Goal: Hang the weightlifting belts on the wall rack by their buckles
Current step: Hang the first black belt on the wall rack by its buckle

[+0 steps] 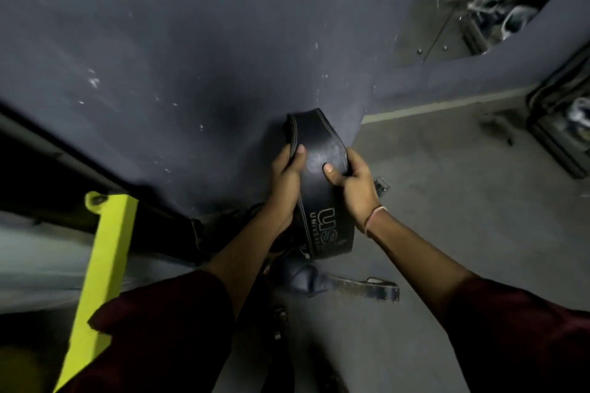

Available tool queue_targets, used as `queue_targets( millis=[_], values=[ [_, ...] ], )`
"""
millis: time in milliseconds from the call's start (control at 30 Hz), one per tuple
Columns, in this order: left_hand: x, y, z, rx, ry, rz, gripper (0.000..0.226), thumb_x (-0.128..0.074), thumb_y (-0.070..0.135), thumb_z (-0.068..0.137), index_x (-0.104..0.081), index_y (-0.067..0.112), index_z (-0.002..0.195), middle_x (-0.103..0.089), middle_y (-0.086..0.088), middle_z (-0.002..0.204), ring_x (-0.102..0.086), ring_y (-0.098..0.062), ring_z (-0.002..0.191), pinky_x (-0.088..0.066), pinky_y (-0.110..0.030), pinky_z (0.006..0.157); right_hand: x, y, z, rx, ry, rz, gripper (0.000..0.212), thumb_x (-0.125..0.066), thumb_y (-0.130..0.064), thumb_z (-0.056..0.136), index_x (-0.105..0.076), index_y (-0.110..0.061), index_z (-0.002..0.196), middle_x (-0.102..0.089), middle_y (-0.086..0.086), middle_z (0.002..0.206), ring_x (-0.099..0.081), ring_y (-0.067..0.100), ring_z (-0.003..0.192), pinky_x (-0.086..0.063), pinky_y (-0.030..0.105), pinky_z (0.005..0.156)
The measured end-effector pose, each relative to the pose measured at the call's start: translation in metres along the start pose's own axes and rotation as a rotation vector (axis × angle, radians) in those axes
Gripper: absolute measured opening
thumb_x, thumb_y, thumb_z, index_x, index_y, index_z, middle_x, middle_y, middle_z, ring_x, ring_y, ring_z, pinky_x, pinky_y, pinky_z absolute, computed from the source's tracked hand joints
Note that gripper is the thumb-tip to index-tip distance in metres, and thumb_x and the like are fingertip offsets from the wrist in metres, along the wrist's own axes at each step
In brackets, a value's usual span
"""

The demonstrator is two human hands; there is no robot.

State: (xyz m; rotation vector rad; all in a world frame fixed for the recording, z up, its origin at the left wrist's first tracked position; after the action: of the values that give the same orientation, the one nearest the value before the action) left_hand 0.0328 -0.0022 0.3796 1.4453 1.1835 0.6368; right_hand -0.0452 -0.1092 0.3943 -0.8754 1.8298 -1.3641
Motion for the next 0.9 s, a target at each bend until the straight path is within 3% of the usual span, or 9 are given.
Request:
queue_targets(
  millis=[100,233,333,433,567,633,733,833,900],
  values=[
    [-0.009,0.058,-0.045,-0.106,0.054,0.043,0.028,-0.039,0.024,0.106,-0.057,0.009,0.122,-0.069,-0.004,0.110,-0.068,-0.013,0.097,-0.057,-0.033,0.087,-0.012,-0.058,-0.028,0.041,-0.009,-0.018,0.018,-0.058,-0.002,0.094,-0.061,-0.014,0.108,-0.072,0.006,0.102,-0.071,0.019,0.092,-0.058,0.033,0.082],
    [-0.027,0.150,-0.102,-0.323,0.130,0.147,0.025,-0.043,0.032,0.103,-0.059,0.013,0.101,-0.064,-0.005,0.093,-0.062,-0.019,0.086,-0.050,-0.041,0.082,-0.020,-0.135,-0.071,0.120,-0.049,-0.043,0.015,-0.058,-0.013,0.096,-0.062,-0.026,0.104,-0.073,0.003,0.104,-0.071,0.023,0.097,-0.058,0.041,0.086],
    [-0.040,0.217,-0.138,-0.443,0.133,0.143,0.033,-0.052,0.037,0.097,-0.064,0.012,0.114,-0.072,-0.007,0.111,-0.068,-0.026,0.104,-0.053,-0.046,0.095,-0.028,-0.205,-0.100,0.231,-0.093,-0.032,0.011,-0.055,-0.013,0.098,-0.063,-0.021,0.100,-0.073,0.001,0.098,-0.071,0.019,0.091,-0.058,0.038,0.084],
    [-0.052,0.274,-0.174,-0.549,0.136,0.169,0.034,-0.055,0.040,0.096,-0.065,0.014,0.115,-0.073,-0.010,0.110,-0.068,-0.029,0.107,-0.052,-0.054,0.097,-0.036,-0.275,-0.120,0.334,-0.067,-0.066,0.016,-0.053,-0.016,0.098,-0.058,-0.019,0.083,-0.067,0.002,0.081,-0.063,0.017,0.076,-0.053,0.039,0.076],
    [-0.059,0.340,-0.214,-0.694,0.181,0.151,0.024,-0.052,0.029,0.101,-0.065,0.009,0.104,-0.070,-0.004,0.095,-0.064,-0.016,0.088,-0.052,-0.044,0.089,-0.051,-0.346,-0.149,0.461,-0.110,-0.052,0.013,-0.057,-0.011,0.095,-0.062,-0.013,0.083,-0.066,0.008,0.082,-0.060,0.019,0.075,-0.052,0.040,0.073],
    [-0.059,0.371,-0.227,-0.753,0.179,0.151,0.019,-0.052,0.026,0.101,-0.062,0.013,0.091,-0.062,0.006,0.081,-0.055,-0.007,0.078,-0.049,-0.036,0.079,-0.056,-0.364,-0.171,0.533,-0.152,0.008,0.007,-0.060,-0.005,0.093,-0.066,-0.004,0.097,-0.070,0.011,0.090,-0.066,0.020,0.082,-0.056,0.039,0.078],
    [-0.052,0.413,-0.241,-0.798,0.205,0.151,0.025,-0.053,0.026,0.101,-0.052,0.023,0.076,-0.047,0.013,0.069,-0.041,-0.001,0.066,-0.038,-0.026,0.068,-0.060,-0.353,-0.200,0.541,-0.218,0.076,0.015,-0.062,-0.001,0.092,-0.065,0.006,0.105,-0.072,0.014,0.093,-0.069,0.022,0.082,-0.059,0.035,0.075],
    [-0.043,0.441,-0.251,-0.831,0.188,0.189,0.025,-0.050,0.030,0.102,-0.052,0.021,0.080,-0.048,0.012,0.071,-0.041,-0.002,0.066,-0.038,-0.024,0.068,-0.072,-0.343,-0.222,0.485,-0.285,0.065,0.017,-0.061,-0.001,0.094,-0.064,0.007,0.108,-0.073,0.012,0.092,-0.070,0.019,0.079,-0.059,0.030,0.072],
    [-0.040,0.451,-0.257,-0.847,0.181,0.233,0.028,-0.047,0.031,0.103,-0.049,0.022,0.077,-0.045,0.013,0.069,-0.040,0.001,0.062,-0.037,-0.022,0.065,-0.084,-0.370,-0.226,0.529,-0.265,0.039,0.010,-0.058,-0.007,0.096,-0.065,-0.002,0.101,-0.071,0.006,0.089,-0.067,0.017,0.079,-0.057,0.033,0.074]
  ],
)
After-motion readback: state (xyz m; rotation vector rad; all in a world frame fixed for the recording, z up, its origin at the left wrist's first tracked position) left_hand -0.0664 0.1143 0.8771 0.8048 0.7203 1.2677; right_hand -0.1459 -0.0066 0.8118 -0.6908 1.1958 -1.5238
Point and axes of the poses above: each hand's wrist, its own z-axis towards the middle knuckle, its own x-axis out of the back of the hand, y = z × x, the point moved 7 cm from there along z, towards the middle knuckle
